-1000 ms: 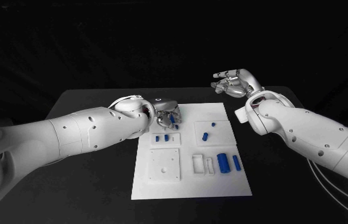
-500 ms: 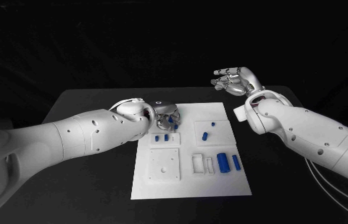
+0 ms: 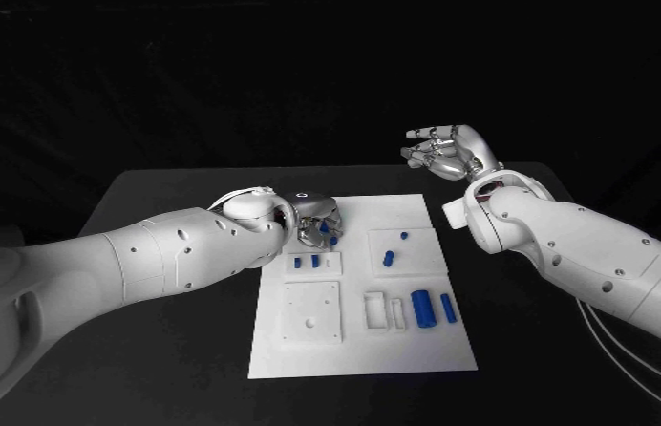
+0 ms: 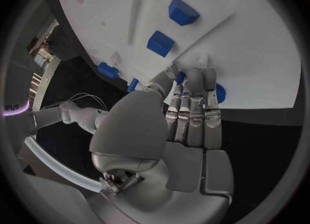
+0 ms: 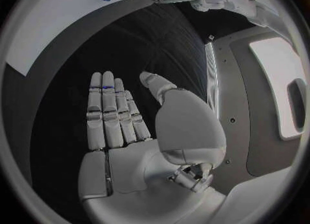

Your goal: Assemble the parts on the task board

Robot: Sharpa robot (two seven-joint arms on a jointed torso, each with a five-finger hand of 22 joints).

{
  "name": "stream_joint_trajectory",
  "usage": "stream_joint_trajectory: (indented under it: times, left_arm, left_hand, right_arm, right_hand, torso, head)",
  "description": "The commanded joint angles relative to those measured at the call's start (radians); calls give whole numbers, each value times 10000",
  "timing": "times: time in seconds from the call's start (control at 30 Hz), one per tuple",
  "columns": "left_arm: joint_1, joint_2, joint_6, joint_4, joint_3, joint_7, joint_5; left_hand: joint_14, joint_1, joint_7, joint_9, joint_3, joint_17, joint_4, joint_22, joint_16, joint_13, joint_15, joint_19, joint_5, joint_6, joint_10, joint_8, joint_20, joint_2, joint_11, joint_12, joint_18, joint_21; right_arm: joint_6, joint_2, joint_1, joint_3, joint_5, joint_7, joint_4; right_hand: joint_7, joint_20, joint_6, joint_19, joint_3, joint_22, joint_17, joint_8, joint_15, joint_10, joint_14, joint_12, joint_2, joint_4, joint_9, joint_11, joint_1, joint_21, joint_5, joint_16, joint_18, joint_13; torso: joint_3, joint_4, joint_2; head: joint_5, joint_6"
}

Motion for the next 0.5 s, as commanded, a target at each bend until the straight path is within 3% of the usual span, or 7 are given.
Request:
stream_joint_trajectory:
  times: [0.03, 0.5]
  left_arm:
    - [-22, 50, 37, -29, 6, -75, -108]
    - [-102, 129, 147, -172, 6, -106, -194]
  left_hand:
    - [55, -64, 25, -3, 173, 11, 25, 235, 92, 7, -34, 66, 54, 281, 255, -5, -37, 123, -47, 19, 56, 102]
    - [419, -216, 129, -2, 733, 81, 139, 235, 287, 15, -79, 153, 46, 740, 1247, -15, -97, 253, -165, 7, 95, 637]
  right_arm:
    - [-56, 27, -3, 5, 38, 164, 7]
    - [-52, 55, -3, 5, 40, 179, -5]
  right_hand:
    - [-3, 27, 85, 50, 57, -57, 1, -6, 6, -23, -82, -21, -10, 29, 0, -11, -97, 93, 47, 37, -9, 4]
    - [-5, 31, 122, 43, 61, -94, 1, -5, 10, -30, -88, -23, -17, 31, 2, -6, -101, 113, 57, 36, -9, 3]
  torso:
    - [1, 3, 3]
    - [5, 10, 4]
  head:
    - [1, -14]
    - [-16, -30]
